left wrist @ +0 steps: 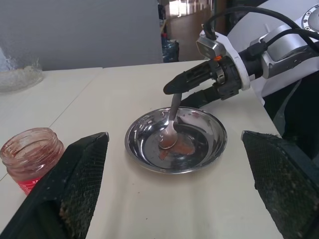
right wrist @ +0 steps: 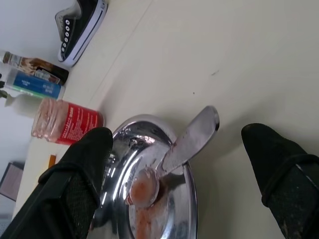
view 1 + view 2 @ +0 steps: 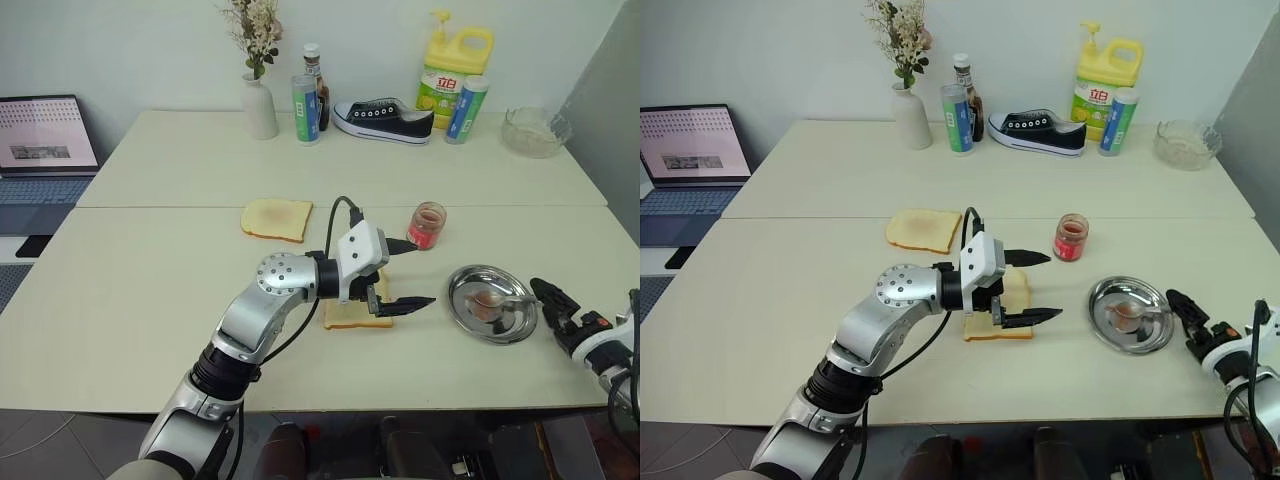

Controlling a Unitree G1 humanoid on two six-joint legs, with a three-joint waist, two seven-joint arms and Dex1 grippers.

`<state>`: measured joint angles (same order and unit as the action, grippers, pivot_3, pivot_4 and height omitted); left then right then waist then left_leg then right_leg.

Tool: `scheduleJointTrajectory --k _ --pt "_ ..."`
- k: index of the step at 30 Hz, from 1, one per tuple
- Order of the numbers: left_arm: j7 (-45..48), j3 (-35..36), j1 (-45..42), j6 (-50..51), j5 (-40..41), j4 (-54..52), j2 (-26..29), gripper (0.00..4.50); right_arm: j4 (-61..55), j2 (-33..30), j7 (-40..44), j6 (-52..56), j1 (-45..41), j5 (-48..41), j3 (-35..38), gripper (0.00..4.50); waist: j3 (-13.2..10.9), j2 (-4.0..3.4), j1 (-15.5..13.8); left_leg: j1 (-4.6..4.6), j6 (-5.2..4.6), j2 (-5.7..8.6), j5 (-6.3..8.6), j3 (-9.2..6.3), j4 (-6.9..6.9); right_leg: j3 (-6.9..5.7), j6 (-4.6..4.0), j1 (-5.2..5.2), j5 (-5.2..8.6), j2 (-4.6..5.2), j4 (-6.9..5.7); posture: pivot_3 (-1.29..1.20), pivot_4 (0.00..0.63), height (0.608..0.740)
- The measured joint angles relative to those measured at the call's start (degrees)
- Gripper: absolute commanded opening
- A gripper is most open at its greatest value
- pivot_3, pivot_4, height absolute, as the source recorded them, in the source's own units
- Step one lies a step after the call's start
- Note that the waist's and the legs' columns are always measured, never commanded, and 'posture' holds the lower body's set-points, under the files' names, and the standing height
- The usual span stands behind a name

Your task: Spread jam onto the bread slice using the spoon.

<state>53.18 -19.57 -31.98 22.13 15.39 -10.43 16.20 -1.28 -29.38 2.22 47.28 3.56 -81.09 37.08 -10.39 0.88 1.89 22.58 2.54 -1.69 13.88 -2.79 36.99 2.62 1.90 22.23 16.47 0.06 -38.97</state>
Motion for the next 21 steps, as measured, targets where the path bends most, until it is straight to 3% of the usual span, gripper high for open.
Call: scheduleJointTrajectory --k 7,8,11,20,21 --pt "0.1 0.0 -0.3 0.1 0.0 0.0 0.3 4.46 1.7 1.3 0.9 -0.8 -1.9 1.1 0.3 4.5 0.0 -0.01 0.0 -0.02 0.0 0.0 0.0 0.01 0.0 0.02 0.01 -0.01 -0.01 0.0 0.0 0.0 0.15 0.74" --pt "0.1 0.0 -0.3 0.1 0.0 0.0 0.4 4.49 1.7 1.4 1.0 -0.8 -1.9 1.1 0.3 4.32 0.0 -0.01 0.0 -0.02 0.0 0.0 0.0 0.01 0.0 0.02 0.01 0.0 -0.01 0.0 0.0 0.0 0.15 0.74" --pt "0.2 0.0 -0.3 0.1 0.0 0.0 0.5 4.5 1.8 2.3 1.1 -1.1 -1.9 1.6 0.4 3.57 0.0 -0.01 0.0 -0.02 0.0 0.0 0.0 0.01 -0.01 0.01 0.01 0.0 -0.01 0.0 0.0 0.0 0.15 0.74" --pt "-0.2 0.0 -0.3 0.4 0.0 0.0 0.3 4.5 2.2 3.4 1.3 -1.5 -2.6 2.0 0.7 0.2 0.0 -0.01 -0.1 -0.01 0.0 0.0 0.0 -0.02 0.0 -0.02 0.01 0.04 -0.01 0.0 0.02 0.0 0.15 0.74" --pt "-0.3 0.0 -0.3 0.4 0.0 0.0 0.4 4.5 2.0 3.6 1.5 -1.6 -2.6 1.4 1.0 0.04 0.0 0.0 -0.1 -0.02 0.0 0.01 0.0 -0.02 0.0 -0.02 0.01 0.02 -0.01 0.01 0.02 0.0 0.15 0.74"
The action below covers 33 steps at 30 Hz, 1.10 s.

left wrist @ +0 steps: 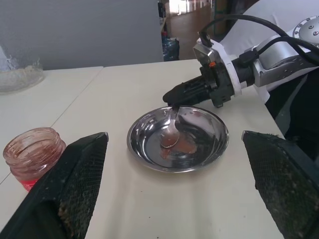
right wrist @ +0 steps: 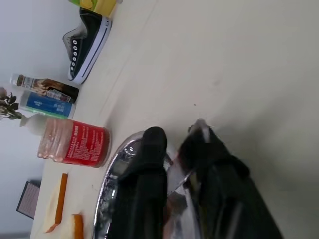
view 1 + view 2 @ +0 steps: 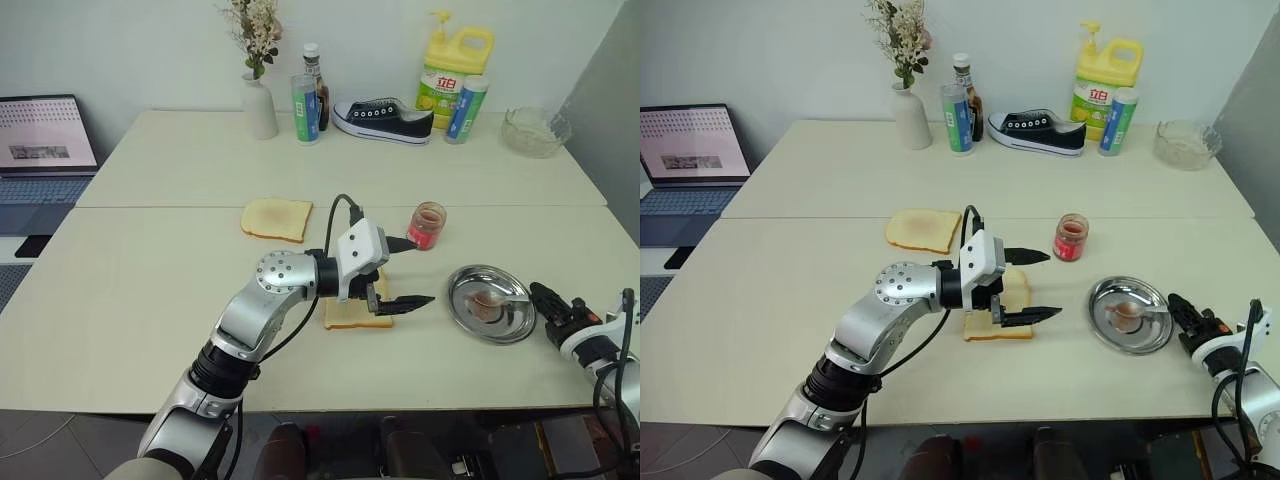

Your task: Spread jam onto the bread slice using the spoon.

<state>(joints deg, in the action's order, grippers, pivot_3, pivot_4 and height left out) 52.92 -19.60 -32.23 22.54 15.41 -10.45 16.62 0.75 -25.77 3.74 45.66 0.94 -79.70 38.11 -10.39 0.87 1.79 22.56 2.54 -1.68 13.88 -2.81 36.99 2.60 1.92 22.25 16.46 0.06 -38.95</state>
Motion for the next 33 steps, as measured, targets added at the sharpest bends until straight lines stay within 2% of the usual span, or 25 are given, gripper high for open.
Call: scheduleJointTrajectory --k 10,15,20,23,26,29,33 --pt "-0.3 -0.1 0.6 -0.1 -0.2 -0.5 0.9 4.5 -1.7 1.0 0.2 -0.7 0.4 0.2 0.4 0.04 0.0 -0.01 0.0 -0.01 0.0 0.0 0.0 -0.01 -0.03 -0.01 0.0 0.0 0.0 0.0 0.0 0.0 0.15 0.74" --pt "-0.7 0.6 0.7 0.6 0.5 -0.6 1.3 4.5 -12.5 -0.7 0.4 0.0 2.9 2.1 -2.3 0.04 0.0 -0.09 0.1 0.04 0.0 0.0 0.0 -0.01 -0.04 0.0 0.0 0.07 0.01 0.0 0.0 0.0 0.15 0.74" --pt "0.3 3.1 2.0 0.9 1.9 -0.8 4.5 4.5 -24.7 -7.6 -3.2 0.9 1.6 0.2 -2.7 0.04 -0.1 -0.1 0.1 0.06 0.0 -0.01 0.0 -0.08 -0.04 -0.07 0.0 0.07 0.01 -0.01 0.0 0.0 0.15 0.74" --pt "0.2 5.8 1.4 0.8 2.5 0.4 5.6 4.5 -26.1 -10.8 -9.4 0.2 -4.9 -4.3 -2.7 0.04 -0.1 -0.07 0.1 0.09 0.0 0.02 0.0 -0.04 0.02 -0.03 0.0 0.08 0.0 0.01 0.01 0.0 0.15 0.74" --pt "-0.5 7.9 -0.7 0.4 2.4 3.7 5.7 4.5 -25.7 -11.9 -12.8 -0.7 -13.1 -4.6 -5.2 0.04 -0.1 -0.03 0.1 0.09 0.0 0.01 0.0 -0.03 0.0 -0.04 0.0 0.11 0.0 0.01 0.01 0.0 0.15 0.74" --pt "-1.1 8.8 -3.5 -1.8 1.8 7.5 5.4 4.5 -22.9 -11.4 -13.8 -1.7 -22.0 -0.8 -11.1 0.04 -0.1 -0.02 0.0 0.12 0.0 0.0 0.0 -0.07 -0.05 -0.09 0.0 0.12 0.0 -0.01 0.04 0.0 0.15 0.74" --pt "-1.2 8.9 -4.2 -3.6 1.1 10.2 5.0 4.5 -15.5 -8.0 -12.5 -3.2 -28.8 7.3 -17.7 0.04 -0.1 -0.02 -0.1 0.36 0.0 0.03 0.0 -0.02 -0.04 -0.06 -0.18 0.33 -0.08 0.04 0.09 0.0 0.15 0.74"
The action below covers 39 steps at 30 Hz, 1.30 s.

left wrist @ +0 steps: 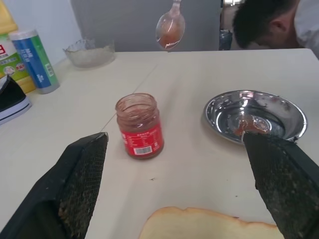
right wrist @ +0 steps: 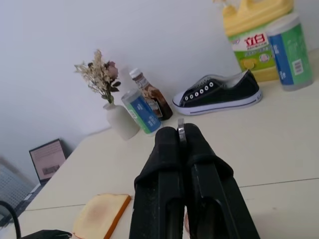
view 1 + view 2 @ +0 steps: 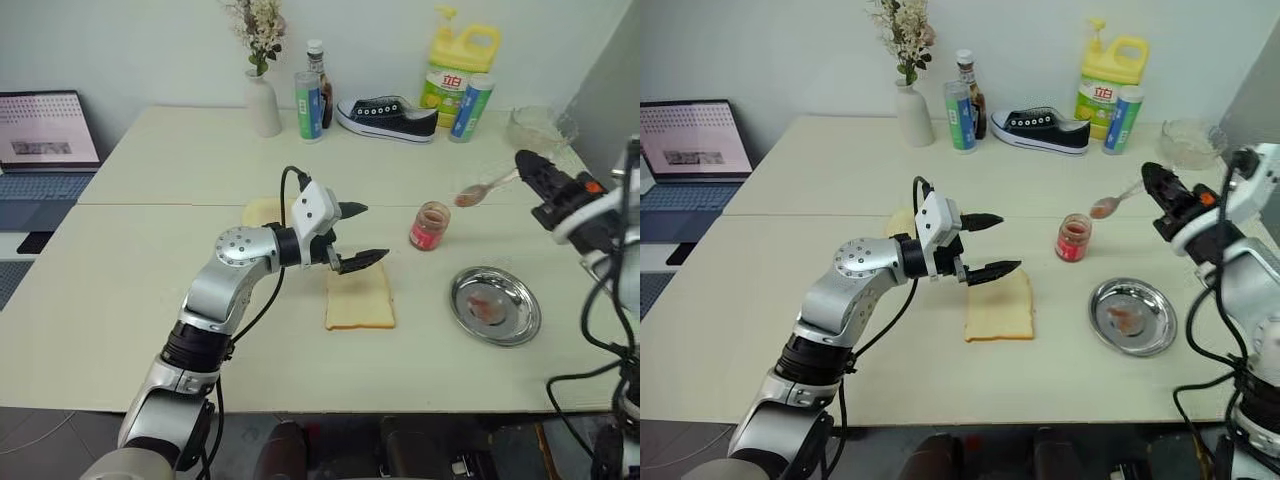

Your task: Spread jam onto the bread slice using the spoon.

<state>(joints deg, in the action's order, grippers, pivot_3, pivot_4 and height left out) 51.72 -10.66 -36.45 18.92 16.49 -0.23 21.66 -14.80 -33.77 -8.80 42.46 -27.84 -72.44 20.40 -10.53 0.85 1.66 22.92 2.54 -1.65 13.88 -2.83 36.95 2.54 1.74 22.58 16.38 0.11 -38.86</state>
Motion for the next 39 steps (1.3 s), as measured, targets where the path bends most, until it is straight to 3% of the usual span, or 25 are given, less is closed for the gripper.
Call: scheduleJointTrajectory --k 6,22,31,39 --pt "-1.2 0.0 -0.7 -1.5 -1.2 0.8 -0.6 4.5 7.9 2.3 6.0 -3.1 -6.6 12.6 -6.2 0.04 0.0 -0.01 -0.3 0.52 0.0 -0.01 0.0 -0.06 -0.04 -0.1 -0.03 0.62 -0.03 0.05 -0.13 0.0 0.15 0.74" --pt "-2.8 0.6 1.6 1.8 -1.0 -4.0 0.8 4.5 9.7 3.9 16.3 -3.2 -5.2 26.8 -8.4 0.04 0.0 -0.01 -0.1 0.58 0.0 0.0 0.0 -0.06 0.0 -0.1 -0.05 0.7 -0.04 0.07 -0.21 0.0 0.15 0.74" --pt "-3.5 1.0 2.1 3.3 -0.9 -6.0 1.3 4.5 10.8 3.8 22.6 -8.8 -3.5 40.0 -14.0 0.04 0.0 -0.02 -0.1 0.57 0.0 0.0 -0.01 -0.05 0.01 -0.11 -0.04 0.7 -0.05 0.07 -0.22 0.0 0.15 0.74" --pt "-3.8 1.1 2.2 4.5 -0.9 -6.5 1.7 4.5 12.3 4.5 26.0 -10.3 -3.2 46.0 -16.1 0.04 0.0 -0.02 -0.1 0.56 0.01 0.0 -0.01 -0.06 0.02 -0.11 -0.05 0.7 -0.05 0.07 -0.24 0.0 0.15 0.74"
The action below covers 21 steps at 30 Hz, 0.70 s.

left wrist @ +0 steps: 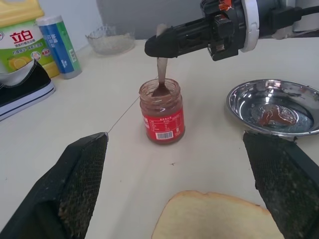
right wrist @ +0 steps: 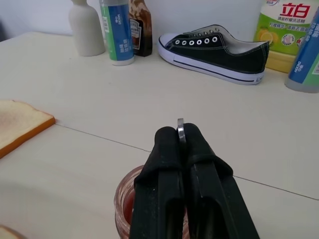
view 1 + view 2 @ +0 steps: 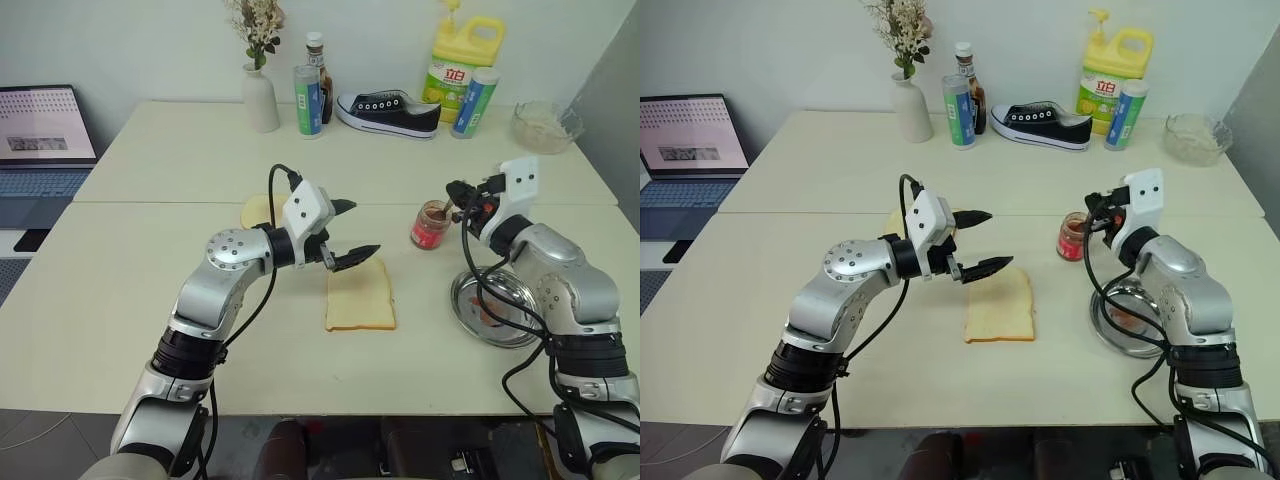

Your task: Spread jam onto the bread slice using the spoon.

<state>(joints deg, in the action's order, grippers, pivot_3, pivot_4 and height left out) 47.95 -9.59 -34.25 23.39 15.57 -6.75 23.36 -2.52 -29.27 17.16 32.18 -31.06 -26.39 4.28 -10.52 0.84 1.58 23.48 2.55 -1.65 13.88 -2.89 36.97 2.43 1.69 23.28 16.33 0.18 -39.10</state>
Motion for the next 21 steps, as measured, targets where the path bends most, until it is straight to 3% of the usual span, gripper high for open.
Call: scheduleJointTrajectory --k 9,21 --pt "-0.9 0.1 0.0 0.1 0.0 -0.1 0.0 4.5 0.2 3.3 0.4 5.1 -0.1 -0.9 2.4 0.04 0.0 0.0 0.0 0.0 0.0 0.0 0.0 -0.01 0.01 0.0 -0.01 0.0 0.0 0.0 -0.03 0.0 0.15 0.74" --pt "-1.1 0.1 -0.1 0.0 0.0 -0.1 -0.3 4.5 1.6 10.5 -8.6 15.5 -5.8 -11.0 16.6 0.04 0.0 -0.02 0.0 -0.01 0.0 0.0 0.0 0.0 0.01 0.01 -0.01 0.0 -0.01 0.01 -0.07 0.0 0.15 0.74"
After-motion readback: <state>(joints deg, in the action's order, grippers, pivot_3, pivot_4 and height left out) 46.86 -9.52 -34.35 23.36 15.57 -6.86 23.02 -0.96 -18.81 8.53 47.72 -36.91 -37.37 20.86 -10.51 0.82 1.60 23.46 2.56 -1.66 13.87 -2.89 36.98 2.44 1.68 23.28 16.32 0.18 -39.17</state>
